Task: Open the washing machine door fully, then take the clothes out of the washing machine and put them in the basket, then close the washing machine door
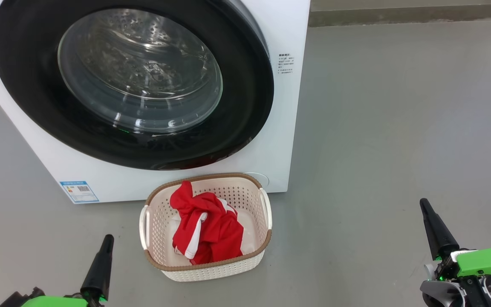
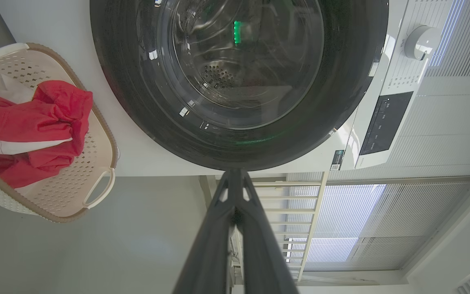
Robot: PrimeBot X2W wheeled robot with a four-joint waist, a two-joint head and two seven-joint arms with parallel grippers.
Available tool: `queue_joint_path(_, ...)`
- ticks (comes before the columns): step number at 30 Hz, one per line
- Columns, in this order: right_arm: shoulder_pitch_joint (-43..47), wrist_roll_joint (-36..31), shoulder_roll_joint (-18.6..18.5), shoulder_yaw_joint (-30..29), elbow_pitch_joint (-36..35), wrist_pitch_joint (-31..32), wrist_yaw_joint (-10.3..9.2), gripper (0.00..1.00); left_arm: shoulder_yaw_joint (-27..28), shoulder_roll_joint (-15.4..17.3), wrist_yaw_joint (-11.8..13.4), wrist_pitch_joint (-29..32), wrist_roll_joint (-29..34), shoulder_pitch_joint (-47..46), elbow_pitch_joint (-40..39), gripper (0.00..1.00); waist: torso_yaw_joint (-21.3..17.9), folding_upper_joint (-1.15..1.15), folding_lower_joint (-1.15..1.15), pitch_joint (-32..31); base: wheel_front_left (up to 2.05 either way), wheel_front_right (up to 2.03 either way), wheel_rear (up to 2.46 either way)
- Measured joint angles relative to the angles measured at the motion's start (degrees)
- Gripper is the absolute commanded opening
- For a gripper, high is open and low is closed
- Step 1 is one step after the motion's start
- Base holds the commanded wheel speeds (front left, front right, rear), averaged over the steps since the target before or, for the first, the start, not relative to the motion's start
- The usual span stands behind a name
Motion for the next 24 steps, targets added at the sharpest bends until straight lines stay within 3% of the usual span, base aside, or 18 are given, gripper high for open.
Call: queue_joint_path(24, 0.0, 0.0, 0.0, -0.1, 0.0, 0.1, 0.0, 0.0, 0.1, 0.0, 0.0, 0.0, 0.0, 0.0, 0.0, 0.0, 0.0, 0.0, 0.0, 0.0, 0.0, 0.0, 0.0)
